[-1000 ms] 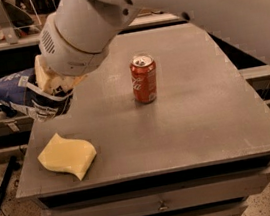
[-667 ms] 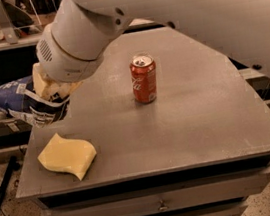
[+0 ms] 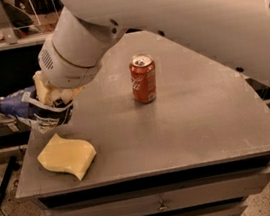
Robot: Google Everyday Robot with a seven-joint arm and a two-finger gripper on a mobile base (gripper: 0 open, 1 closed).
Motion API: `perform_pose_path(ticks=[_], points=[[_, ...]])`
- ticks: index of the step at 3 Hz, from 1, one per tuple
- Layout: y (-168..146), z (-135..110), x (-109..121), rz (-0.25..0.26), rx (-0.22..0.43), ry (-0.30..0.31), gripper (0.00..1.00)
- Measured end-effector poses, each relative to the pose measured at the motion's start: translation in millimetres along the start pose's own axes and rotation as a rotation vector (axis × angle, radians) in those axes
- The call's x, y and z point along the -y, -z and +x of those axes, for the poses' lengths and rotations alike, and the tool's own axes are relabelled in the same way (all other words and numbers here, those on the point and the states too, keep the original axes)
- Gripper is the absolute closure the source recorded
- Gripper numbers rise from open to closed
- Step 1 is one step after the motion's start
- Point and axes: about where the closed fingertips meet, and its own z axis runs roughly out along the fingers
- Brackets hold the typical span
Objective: Move blue chip bag near sponge
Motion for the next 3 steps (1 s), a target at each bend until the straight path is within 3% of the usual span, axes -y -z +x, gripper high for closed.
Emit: perform_pose_path(ticks=[1,2,3], points=[[-4.7,1.2,-6.9,-0.012,0.004,-0.004,0.11],[-2.8,8.0,-16.6,-0.031,0.014,0.018,0.00],[-2.5,8.1,-16.5,-0.031,0.014,0.019,0.00]])
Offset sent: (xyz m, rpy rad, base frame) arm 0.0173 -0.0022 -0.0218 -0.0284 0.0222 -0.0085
